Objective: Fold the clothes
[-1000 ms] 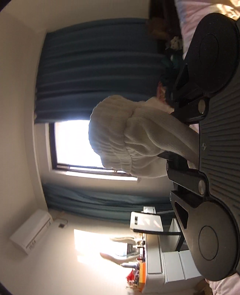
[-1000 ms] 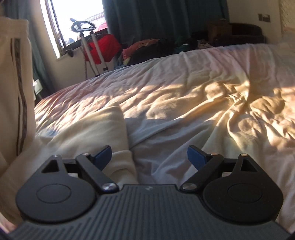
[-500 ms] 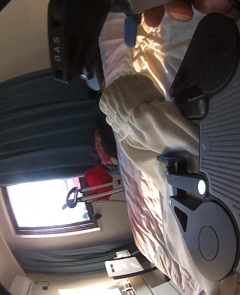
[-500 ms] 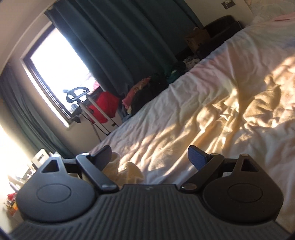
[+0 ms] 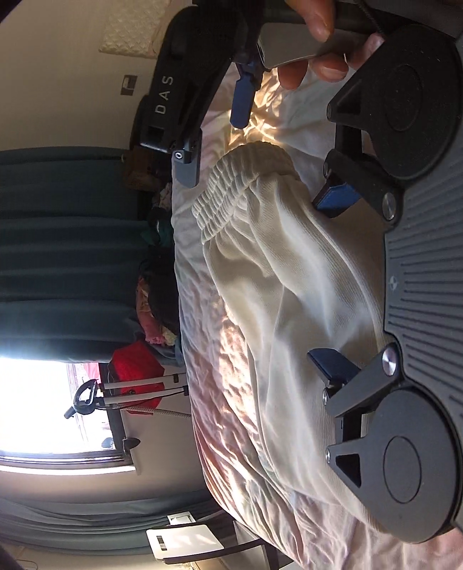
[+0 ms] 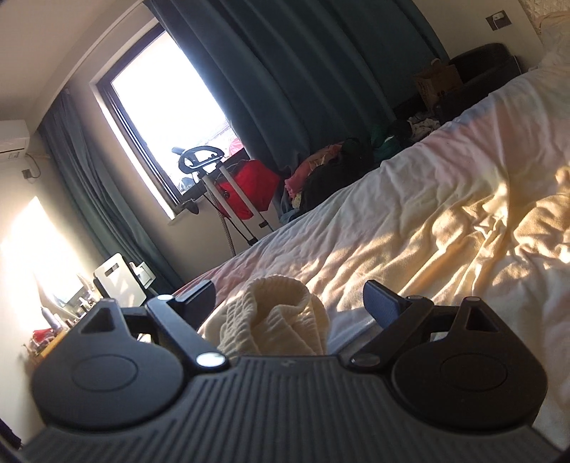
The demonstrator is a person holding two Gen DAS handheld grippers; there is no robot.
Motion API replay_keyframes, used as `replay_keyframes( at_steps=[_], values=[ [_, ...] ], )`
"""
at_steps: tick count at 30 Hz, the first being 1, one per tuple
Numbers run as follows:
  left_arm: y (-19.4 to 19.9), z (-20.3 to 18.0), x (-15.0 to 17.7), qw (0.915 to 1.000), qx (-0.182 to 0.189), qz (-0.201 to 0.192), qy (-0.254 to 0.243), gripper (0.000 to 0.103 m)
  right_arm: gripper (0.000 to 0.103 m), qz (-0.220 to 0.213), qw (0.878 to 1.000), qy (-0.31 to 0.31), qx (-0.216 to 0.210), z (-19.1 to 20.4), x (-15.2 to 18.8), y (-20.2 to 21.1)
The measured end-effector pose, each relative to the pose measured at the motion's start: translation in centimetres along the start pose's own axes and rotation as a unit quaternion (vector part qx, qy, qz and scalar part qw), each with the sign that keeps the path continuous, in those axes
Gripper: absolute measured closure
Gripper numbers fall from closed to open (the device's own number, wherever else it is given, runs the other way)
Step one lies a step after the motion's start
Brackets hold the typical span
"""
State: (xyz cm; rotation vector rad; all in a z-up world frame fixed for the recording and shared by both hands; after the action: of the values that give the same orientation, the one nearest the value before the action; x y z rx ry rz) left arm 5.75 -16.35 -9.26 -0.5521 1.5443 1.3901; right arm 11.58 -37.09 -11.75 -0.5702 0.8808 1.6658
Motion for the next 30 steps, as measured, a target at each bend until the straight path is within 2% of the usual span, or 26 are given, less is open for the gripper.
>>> replay_keyframes(
  at_steps=[3,6,10,12,16,21,22,25,28,30],
  values=[
    [2.4,1.7,0.7,0.9998,-0.005,-0.004,-0.018,0.017,0.012,0.028,0.999,-0.020,0.006,-0.2,0.9,0.4],
    [2.9,4.2,1.4,0.9998,-0.013,-0.002,-0.014,0.016,0.012,0.060,0.997,-0.044,0.007,-0.4,1.9,0.7],
    [3.7,7.5,2.3,0.9997,-0.022,0.000,-0.009,0.016,0.011,0.105,0.990,-0.091,-0.019,-0.2,3.5,0.6],
    [4.1,9.1,2.8,0.9996,-0.027,0.001,-0.006,0.016,0.011,0.116,0.988,-0.098,-0.006,-0.3,4.1,0.3],
    [3.7,10.6,3.3,0.9991,-0.024,0.013,0.032,0.015,0.011,0.139,0.984,-0.110,0.023,-1.1,5.3,-0.6],
    [3.1,11.8,3.8,0.9970,-0.027,0.021,0.069,0.013,0.012,0.158,0.980,-0.119,0.029,-1.0,6.7,-1.8],
    [3.0,12.1,3.9,0.9965,-0.027,0.023,0.076,0.013,0.024,0.153,0.982,-0.108,0.028,-0.6,6.7,-2.0],
    [2.7,12.8,4.2,0.9944,-0.029,0.028,0.098,0.012,0.044,0.129,0.989,-0.048,0.050,0.6,6.4,-2.1],
    [2.6,12.9,4.2,0.9934,-0.030,0.030,0.107,0.012,0.054,0.096,0.994,0.015,0.048,2.3,5.8,-1.5],
    [2.7,12.9,4.3,0.9929,-0.028,0.030,0.111,0.012,0.055,0.067,0.996,0.040,0.036,3.3,5.2,-0.8]
  ],
)
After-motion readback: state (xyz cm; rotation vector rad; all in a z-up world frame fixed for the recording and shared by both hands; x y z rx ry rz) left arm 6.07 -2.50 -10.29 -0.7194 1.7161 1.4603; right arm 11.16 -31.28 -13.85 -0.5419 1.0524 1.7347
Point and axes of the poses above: each gripper's, at about its wrist camera, not at the fingertips, and y roughly against the way its jaws point, z to its left, x to its underside, the point moved 5 cm from there along -y, roughly the way its jaws point, and after that the axes turned 2 degrees about -y, right-handed, at the moved point
